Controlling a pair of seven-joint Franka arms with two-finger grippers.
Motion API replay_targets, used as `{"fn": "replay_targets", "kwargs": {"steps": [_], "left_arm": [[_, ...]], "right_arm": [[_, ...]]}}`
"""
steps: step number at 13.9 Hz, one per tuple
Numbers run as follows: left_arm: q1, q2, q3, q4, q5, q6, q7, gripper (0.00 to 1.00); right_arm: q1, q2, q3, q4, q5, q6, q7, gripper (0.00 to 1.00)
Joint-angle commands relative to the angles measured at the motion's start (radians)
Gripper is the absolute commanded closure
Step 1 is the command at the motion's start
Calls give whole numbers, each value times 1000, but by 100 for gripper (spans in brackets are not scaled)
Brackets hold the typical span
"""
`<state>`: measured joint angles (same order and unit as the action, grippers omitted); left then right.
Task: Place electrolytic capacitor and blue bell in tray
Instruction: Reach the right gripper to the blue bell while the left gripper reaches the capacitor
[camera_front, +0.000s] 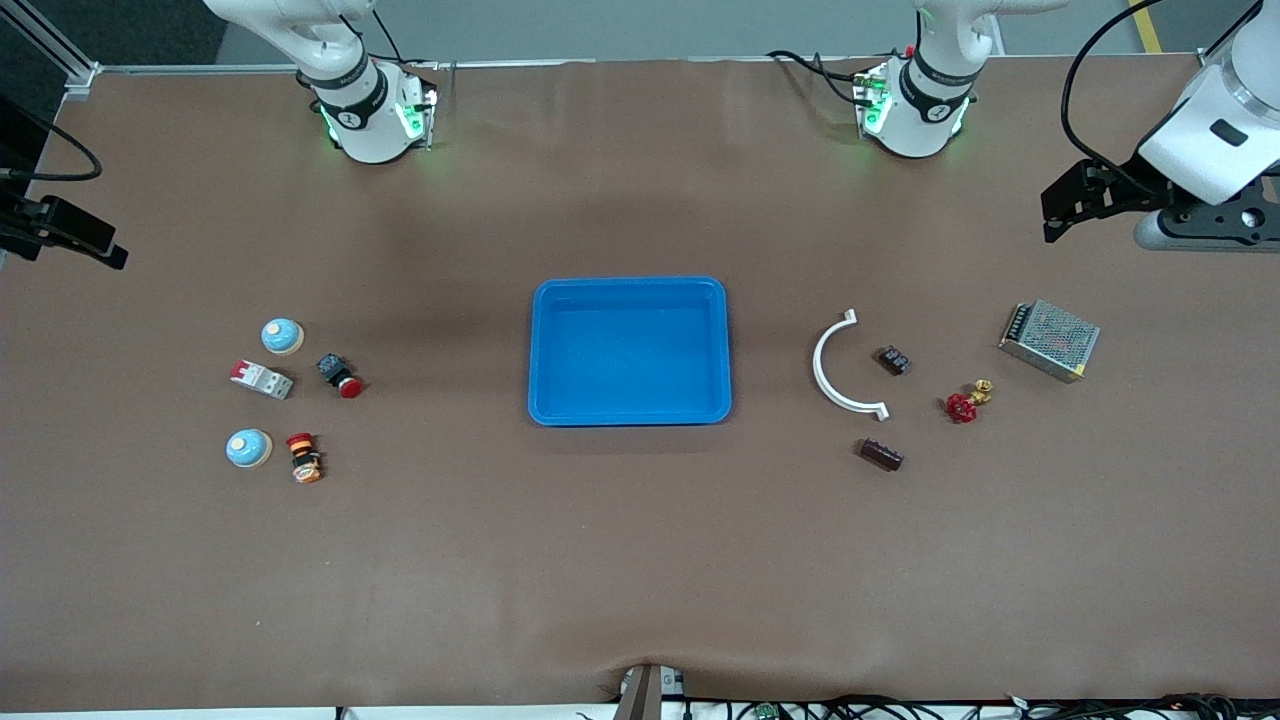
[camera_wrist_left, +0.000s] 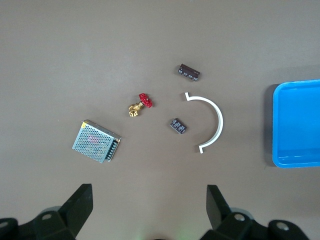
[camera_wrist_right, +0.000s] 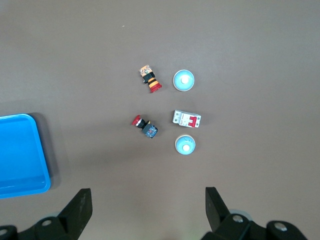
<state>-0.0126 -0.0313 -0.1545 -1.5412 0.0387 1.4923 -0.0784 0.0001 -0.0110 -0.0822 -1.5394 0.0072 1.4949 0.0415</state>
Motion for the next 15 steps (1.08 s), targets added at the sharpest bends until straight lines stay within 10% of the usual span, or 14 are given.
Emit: {"fn": "replay_targets", "kwargs": {"steps": [1, 15], "left_arm": [[3, -18, 0, 1, -20, -15, 20, 0], [11, 40, 13, -121, -5, 25, -7, 0]], "right_arm": [[3, -20, 1, -18, 7, 11, 14, 0], [-107, -4, -2, -114, 23, 100, -2, 0]]}}
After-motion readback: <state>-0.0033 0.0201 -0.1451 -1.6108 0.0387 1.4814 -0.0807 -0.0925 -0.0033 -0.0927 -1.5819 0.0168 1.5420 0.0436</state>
